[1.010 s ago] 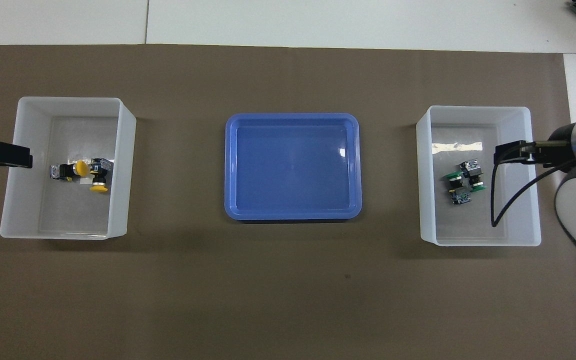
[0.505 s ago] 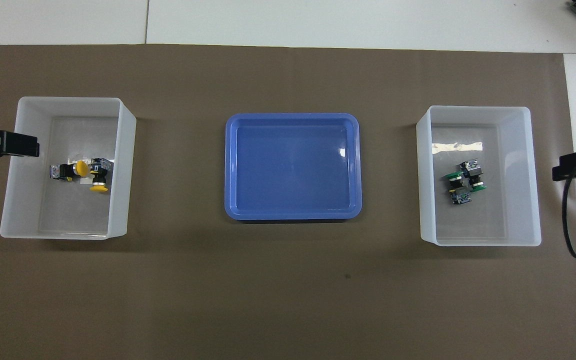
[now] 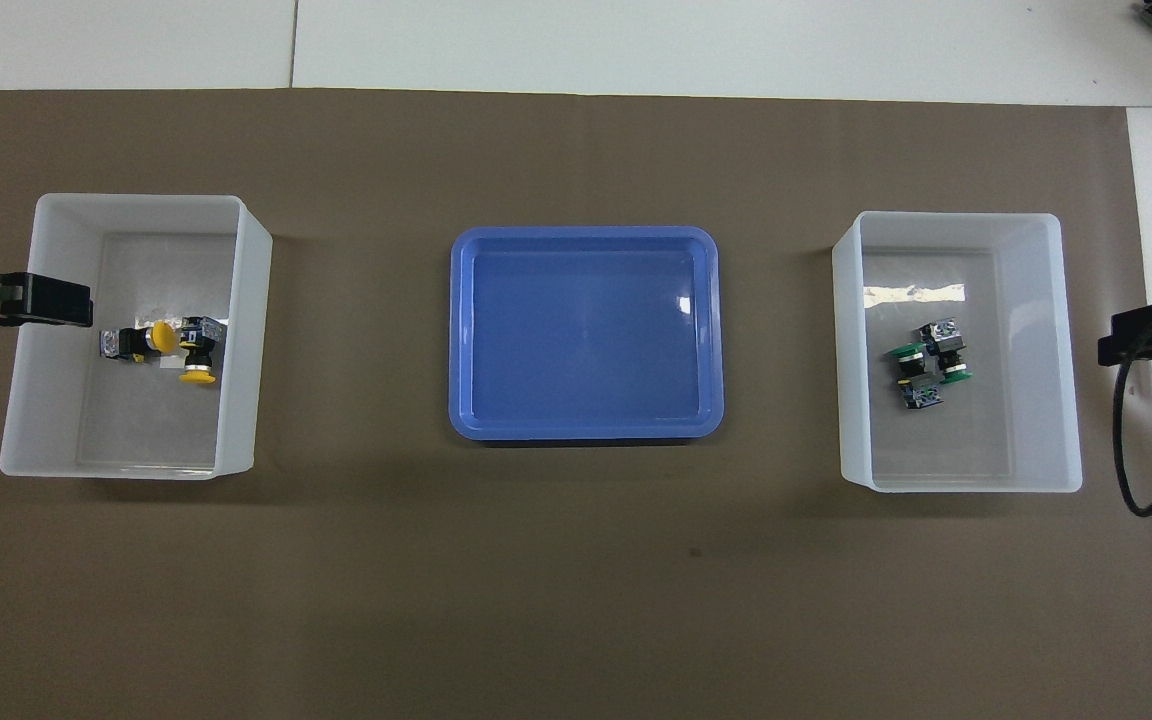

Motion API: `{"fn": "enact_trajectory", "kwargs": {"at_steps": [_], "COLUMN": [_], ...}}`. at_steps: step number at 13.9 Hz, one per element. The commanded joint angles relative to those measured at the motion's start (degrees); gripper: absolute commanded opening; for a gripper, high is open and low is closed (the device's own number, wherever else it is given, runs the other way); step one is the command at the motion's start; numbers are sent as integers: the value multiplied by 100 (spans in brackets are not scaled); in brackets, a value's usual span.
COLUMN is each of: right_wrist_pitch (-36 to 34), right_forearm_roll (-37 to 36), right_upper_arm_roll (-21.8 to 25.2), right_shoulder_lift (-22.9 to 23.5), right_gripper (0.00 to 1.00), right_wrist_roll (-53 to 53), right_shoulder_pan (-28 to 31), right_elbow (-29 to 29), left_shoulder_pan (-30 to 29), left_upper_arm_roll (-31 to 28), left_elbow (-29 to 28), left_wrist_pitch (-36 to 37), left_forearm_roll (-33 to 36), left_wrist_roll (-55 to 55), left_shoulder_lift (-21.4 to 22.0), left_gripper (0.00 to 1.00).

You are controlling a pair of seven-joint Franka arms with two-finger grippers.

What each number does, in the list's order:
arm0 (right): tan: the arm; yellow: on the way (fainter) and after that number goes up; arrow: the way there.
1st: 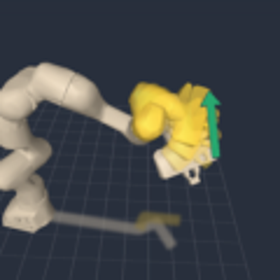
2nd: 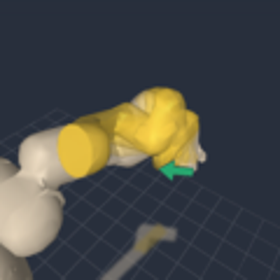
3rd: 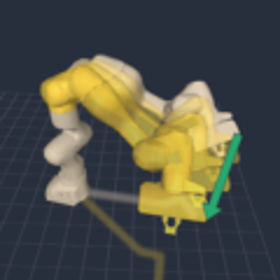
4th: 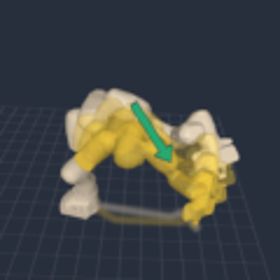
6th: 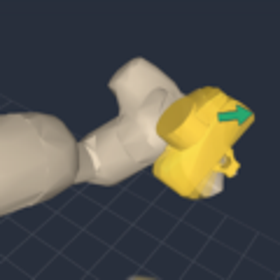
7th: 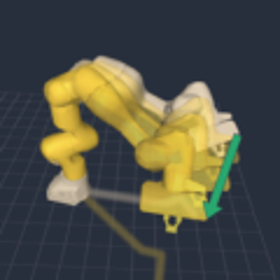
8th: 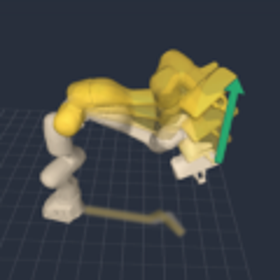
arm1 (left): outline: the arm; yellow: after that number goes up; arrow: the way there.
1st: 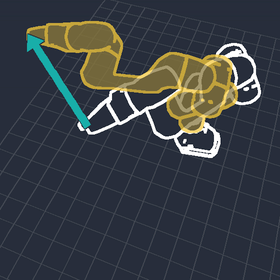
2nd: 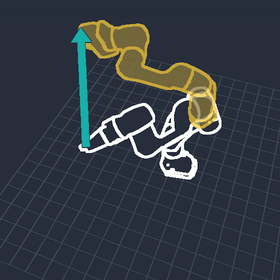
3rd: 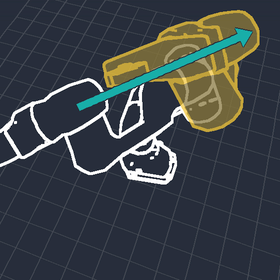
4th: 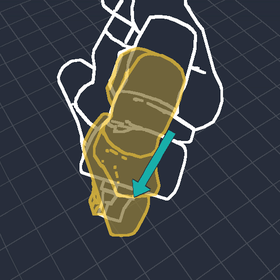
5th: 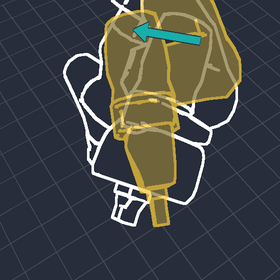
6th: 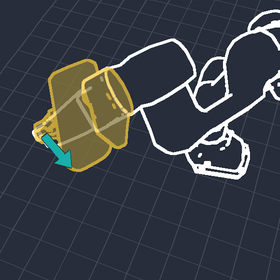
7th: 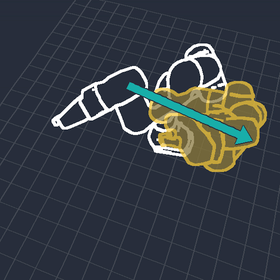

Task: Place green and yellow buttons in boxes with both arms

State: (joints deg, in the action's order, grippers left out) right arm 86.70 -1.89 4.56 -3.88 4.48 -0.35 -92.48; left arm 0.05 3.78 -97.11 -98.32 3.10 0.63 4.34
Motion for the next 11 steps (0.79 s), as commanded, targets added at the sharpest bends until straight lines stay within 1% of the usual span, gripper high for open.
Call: {"fn": "enact_trajectory", "kwargs": {"at_steps": [1,5,11], "right_wrist_pitch": [-127,-224,-206], "right_forearm_roll": [-207,-110,-119], "right_upper_arm_roll": [-34,-34,-43], "right_shoulder_lift": [-8,-43,-113], "right_gripper": [100,100,100], "right_wrist_roll": [35,52,79], "right_shoulder_pan": [-44,-114,-123], "right_elbow": [81,116,11], "left_shoulder_pan": [-23,-102,-146], "left_upper_arm_roll": [70,53,35], "left_elbow": [-176,-159,-150], "left_wrist_pitch": [-38,-47,-65], "left_forearm_roll": [-3,-3,-3], "left_wrist_roll": [253,279,262], "left_shoulder_lift": [146,138,138], "left_gripper": [100,100,100]}}
